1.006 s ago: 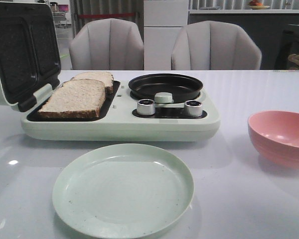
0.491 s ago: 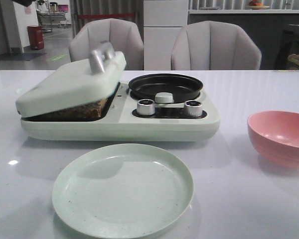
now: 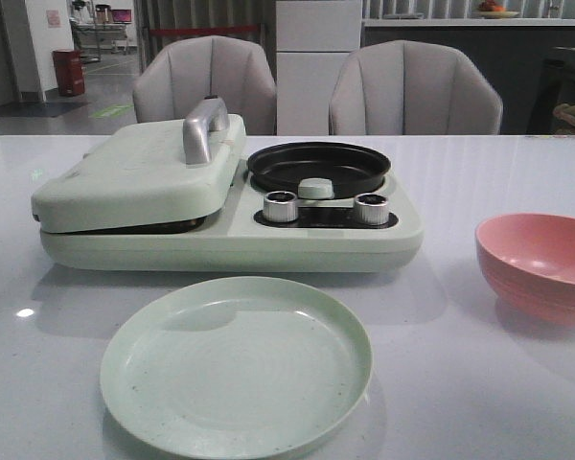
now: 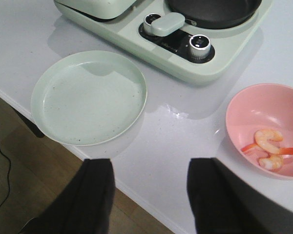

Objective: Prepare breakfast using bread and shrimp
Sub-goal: 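Push the sandwich maker lid down closed with the left gripper, then grasp the rim of the pink shrimp bowl with the right gripper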

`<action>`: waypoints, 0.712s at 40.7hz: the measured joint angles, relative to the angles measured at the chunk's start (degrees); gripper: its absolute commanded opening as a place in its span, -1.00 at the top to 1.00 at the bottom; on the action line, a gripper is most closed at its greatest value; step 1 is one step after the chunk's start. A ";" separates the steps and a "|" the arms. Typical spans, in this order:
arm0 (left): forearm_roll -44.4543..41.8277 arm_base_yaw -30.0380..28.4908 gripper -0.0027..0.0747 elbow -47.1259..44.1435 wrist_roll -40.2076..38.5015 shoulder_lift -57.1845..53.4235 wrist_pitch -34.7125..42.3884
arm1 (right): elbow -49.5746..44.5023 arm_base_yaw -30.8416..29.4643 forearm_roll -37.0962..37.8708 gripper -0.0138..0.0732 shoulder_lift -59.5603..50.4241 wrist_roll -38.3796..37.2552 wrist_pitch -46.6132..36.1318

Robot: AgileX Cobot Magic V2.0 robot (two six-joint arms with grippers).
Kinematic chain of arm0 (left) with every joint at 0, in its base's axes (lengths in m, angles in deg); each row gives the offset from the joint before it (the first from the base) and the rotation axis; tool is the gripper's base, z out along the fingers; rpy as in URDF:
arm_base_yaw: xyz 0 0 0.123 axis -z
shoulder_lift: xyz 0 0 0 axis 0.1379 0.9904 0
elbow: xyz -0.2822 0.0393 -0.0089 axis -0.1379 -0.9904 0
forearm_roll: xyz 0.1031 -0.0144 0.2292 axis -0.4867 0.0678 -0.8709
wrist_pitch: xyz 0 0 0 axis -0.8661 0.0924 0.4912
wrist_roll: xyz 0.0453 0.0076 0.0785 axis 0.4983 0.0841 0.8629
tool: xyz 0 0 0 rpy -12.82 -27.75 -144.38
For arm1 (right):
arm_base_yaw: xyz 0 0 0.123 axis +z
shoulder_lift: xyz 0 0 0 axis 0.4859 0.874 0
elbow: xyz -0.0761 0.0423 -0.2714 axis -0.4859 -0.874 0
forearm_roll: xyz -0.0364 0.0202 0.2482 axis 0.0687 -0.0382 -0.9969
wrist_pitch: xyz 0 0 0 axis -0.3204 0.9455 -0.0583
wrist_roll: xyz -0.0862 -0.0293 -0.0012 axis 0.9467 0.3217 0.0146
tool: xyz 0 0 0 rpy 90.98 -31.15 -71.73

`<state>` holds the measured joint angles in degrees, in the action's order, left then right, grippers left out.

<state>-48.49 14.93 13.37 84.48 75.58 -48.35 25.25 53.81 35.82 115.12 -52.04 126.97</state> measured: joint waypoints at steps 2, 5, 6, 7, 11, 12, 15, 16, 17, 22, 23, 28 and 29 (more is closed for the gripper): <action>-0.12 2.23 0.67 -2.63 0.00 -2.51 1.17 | 0.00 0.00 0.00 -0.36 0.00 0.00 0.00; -0.20 5.41 0.67 -6.33 0.00 -6.26 2.95 | 0.00 0.00 0.00 -0.36 0.00 0.00 0.00; -0.25 6.45 0.67 -7.75 0.00 -7.21 3.46 | 0.00 0.00 0.00 -0.36 0.00 0.00 0.00; -0.25 7.19 0.67 -9.15 0.00 -8.47 3.94 | 0.00 0.00 0.00 -0.36 0.00 0.00 0.00; -0.25 9.96 0.67 -13.76 0.00 -12.69 4.91 | 0.00 0.00 0.00 -0.36 0.00 0.00 0.00; -0.25 10.58 0.67 -14.70 0.00 -13.81 5.05 | 0.00 0.00 0.00 -0.36 0.00 0.00 0.00; -0.25 11.81 0.67 -17.95 0.00 -16.35 5.25 | 0.00 0.00 0.00 -0.36 0.00 0.00 0.00; -0.25 12.12 0.67 -19.05 0.00 -17.28 5.28 | 0.00 0.00 0.00 -0.36 0.00 0.00 0.00; -0.25 12.29 0.67 -19.85 0.00 -18.14 5.40 | 0.00 0.00 0.00 -0.36 0.00 0.00 0.00; -0.34 12.53 0.67 -23.46 0.00 -20.87 5.39 | 0.00 0.00 0.00 -0.32 0.00 0.00 0.00; -0.34 12.53 0.67 -23.99 0.00 -21.23 5.39 | 0.00 -0.12 0.17 -0.28 0.28 -0.14 0.00; -0.34 12.53 0.67 -25.09 0.00 -21.66 5.42 | 1.48 -2.52 2.41 -0.15 3.57 -2.33 0.84; -0.34 12.53 0.67 -25.17 0.00 -21.66 5.42 | 2.19 -3.58 2.94 -0.14 4.83 -2.87 1.26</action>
<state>-48.83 27.46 -11.80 84.48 53.92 -42.93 27.44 50.23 38.75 119.95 -54.91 128.23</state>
